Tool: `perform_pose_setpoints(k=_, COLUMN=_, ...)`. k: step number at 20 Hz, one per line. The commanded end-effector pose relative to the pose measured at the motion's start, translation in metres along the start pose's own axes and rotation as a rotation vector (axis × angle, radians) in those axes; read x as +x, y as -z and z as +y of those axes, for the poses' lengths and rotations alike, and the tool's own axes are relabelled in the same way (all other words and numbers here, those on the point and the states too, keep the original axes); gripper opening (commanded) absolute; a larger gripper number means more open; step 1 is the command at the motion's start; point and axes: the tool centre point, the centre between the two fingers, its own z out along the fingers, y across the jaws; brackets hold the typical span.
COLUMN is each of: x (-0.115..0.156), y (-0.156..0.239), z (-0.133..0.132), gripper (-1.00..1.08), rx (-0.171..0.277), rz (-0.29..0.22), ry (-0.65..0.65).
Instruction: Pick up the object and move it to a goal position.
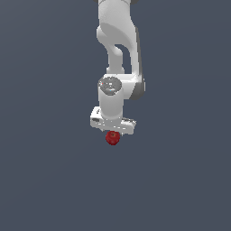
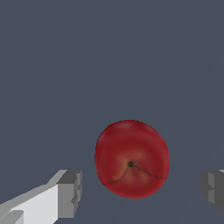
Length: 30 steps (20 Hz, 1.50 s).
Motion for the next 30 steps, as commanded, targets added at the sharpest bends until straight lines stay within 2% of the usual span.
perform_pose_setpoints(k=1, x=0.0, y=-0.001, z=0.0, gripper=1.0, rx=0.0, rz=0.001, ry=0.0)
perform_pose_setpoints(k=11, x=-0.001, y=-0.044, z=0.0, gripper=1.0, rx=0.0, rz=0.001, ry=-0.005)
perform_pose_setpoints(k=16, x=0.0, y=-0.051, z=0.0, gripper=1.0, rx=0.0, rz=0.001, ry=-0.005)
perform_pose_setpoints(k=17, x=0.0, y=-0.051, z=0.0, gripper=-1.0, rx=0.0, rz=0.001, ry=-0.005)
perform_pose_setpoints(k=30, x=-0.001, y=-0.048, z=-0.001, gripper=-1.0, rx=0.001, rz=0.001, ry=-0.005)
